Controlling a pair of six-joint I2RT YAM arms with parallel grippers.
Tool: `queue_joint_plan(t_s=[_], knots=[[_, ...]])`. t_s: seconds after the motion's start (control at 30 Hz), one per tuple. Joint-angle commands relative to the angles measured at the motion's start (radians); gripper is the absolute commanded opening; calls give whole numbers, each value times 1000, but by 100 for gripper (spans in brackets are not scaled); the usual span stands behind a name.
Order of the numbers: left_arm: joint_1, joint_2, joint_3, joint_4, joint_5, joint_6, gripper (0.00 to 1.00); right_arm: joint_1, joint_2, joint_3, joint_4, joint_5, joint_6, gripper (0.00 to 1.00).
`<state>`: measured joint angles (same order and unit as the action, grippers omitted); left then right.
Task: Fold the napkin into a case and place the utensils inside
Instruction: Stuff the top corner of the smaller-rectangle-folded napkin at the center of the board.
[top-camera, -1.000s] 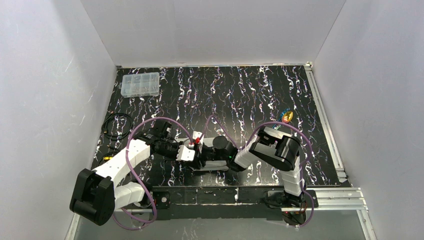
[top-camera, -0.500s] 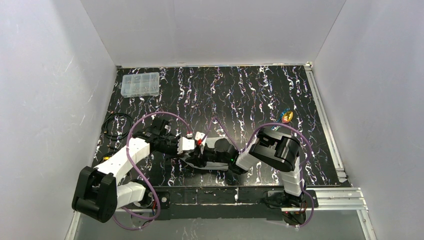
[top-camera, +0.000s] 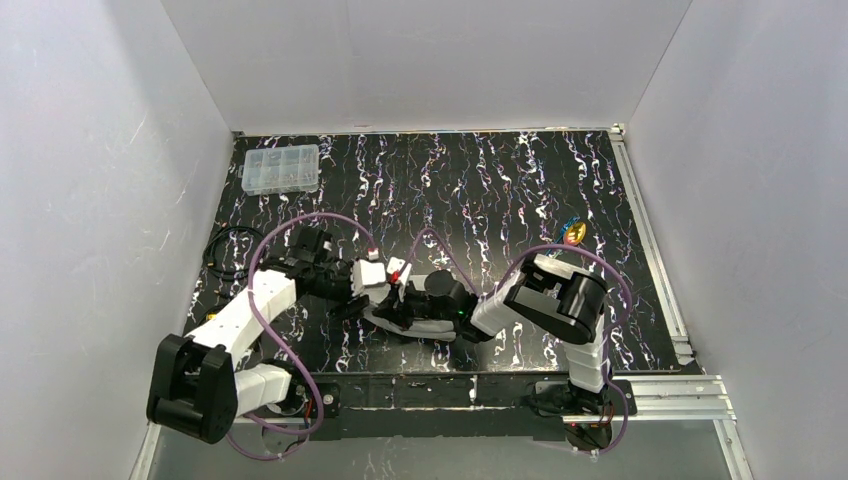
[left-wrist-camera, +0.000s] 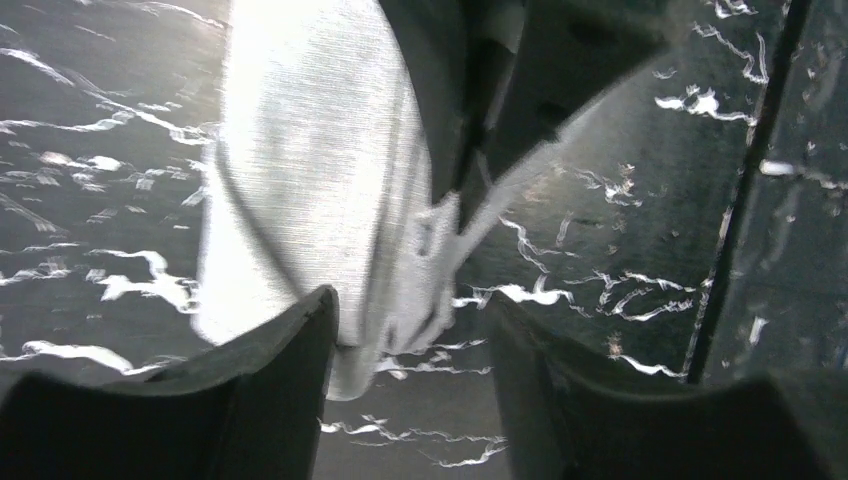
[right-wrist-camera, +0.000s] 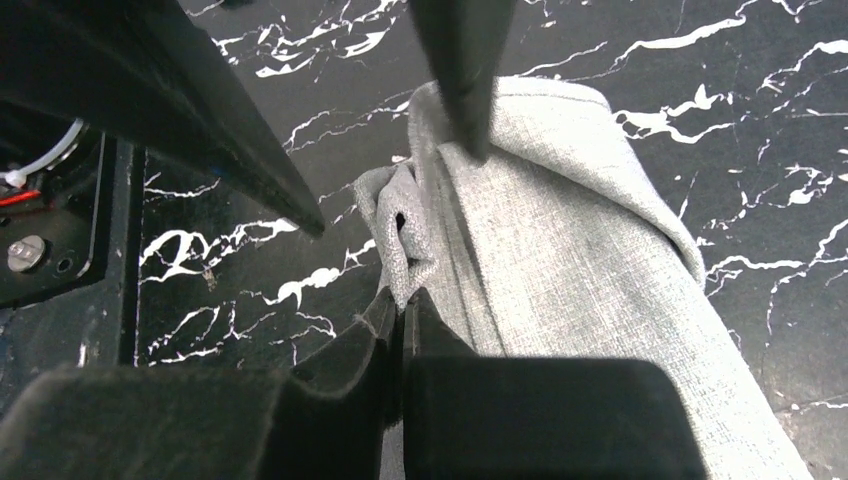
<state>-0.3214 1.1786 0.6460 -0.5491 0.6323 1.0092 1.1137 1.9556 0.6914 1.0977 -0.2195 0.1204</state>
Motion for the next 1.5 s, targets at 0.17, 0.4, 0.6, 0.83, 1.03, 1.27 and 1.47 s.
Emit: queue_joint_plan(t_s=[0.17,0.4,0.6,0.83,1.03,1.27,1.47], knots=[[71,-119,111,24,-49,-176,99,-27,-56,90,-141,-99,67,12],[72,29,115,141,-56,-178,99,-35,-66,93,-180,-117,97,12],[56,71,87,202,-53,-101,88,-51,-63,108,-193,-145,126,12],[18,98,74,176,-71,-51,66,-76,-52,133,-212,-181,177,11],[-8,142,68,200,-109,-67,67,-81,-43,144,-222,-206,199,11],[-34,167,76,186,-104,-65,64,-85,-20,168,-237,-223,210,10],[-36,160,133,87,-63,-87,66,-99,3,170,-223,-238,243,10]])
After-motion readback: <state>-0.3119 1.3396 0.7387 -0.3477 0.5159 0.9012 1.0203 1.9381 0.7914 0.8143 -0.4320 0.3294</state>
